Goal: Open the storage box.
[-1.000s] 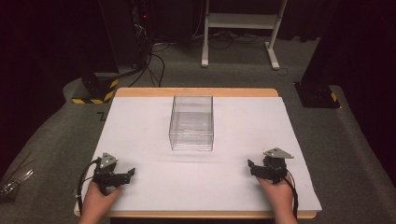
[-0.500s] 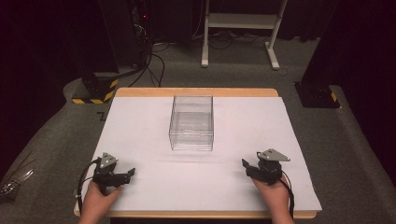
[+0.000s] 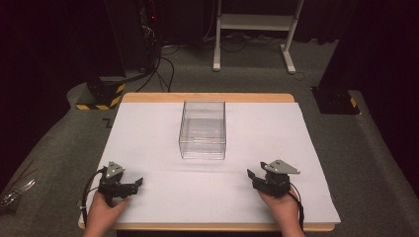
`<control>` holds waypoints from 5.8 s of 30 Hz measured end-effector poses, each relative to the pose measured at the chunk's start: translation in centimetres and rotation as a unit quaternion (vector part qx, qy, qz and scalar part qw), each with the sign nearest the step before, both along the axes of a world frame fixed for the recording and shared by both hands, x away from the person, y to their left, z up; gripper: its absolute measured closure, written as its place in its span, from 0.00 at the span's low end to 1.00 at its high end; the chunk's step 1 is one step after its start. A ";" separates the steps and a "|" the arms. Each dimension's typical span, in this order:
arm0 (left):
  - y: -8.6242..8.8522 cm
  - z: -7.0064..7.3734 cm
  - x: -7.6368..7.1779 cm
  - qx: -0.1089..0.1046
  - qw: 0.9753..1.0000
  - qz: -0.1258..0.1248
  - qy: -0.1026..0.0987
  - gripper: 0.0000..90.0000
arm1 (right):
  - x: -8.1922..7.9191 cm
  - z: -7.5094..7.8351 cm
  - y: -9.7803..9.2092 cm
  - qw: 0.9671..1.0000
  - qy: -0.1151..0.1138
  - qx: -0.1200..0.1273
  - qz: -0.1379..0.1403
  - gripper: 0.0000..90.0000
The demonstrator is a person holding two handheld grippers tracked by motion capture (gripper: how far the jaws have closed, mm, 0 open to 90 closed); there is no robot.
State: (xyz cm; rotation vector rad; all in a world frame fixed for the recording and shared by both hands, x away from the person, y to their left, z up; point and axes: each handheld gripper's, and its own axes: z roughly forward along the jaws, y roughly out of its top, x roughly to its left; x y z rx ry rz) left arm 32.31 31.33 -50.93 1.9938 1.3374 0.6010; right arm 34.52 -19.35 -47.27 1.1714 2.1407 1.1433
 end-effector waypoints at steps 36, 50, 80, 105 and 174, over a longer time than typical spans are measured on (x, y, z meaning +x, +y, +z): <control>0.0 0.0 0.0 0.000 1.000 0.000 0.001 0.14 | -1.0 -0.1 5.4 0.998 -0.019 -0.004 0.061 0.57; 0.0 0.0 0.0 0.000 1.000 0.000 0.002 0.14 | 0.5 0.4 8.4 0.995 -0.027 -0.004 0.101 0.62; 0.0 0.0 0.0 -0.001 1.000 0.001 0.000 0.14 | 4.8 0.6 12.2 0.995 -0.030 0.031 0.085 0.61; 0.0 0.0 0.0 0.000 1.000 0.000 0.000 0.14 | 6.8 0.9 13.1 0.993 -0.034 0.065 0.093 0.66; 0.0 0.0 0.0 -0.001 1.000 0.001 -0.001 0.14 | 5.9 0.1 10.1 0.969 -0.015 0.127 0.212 0.90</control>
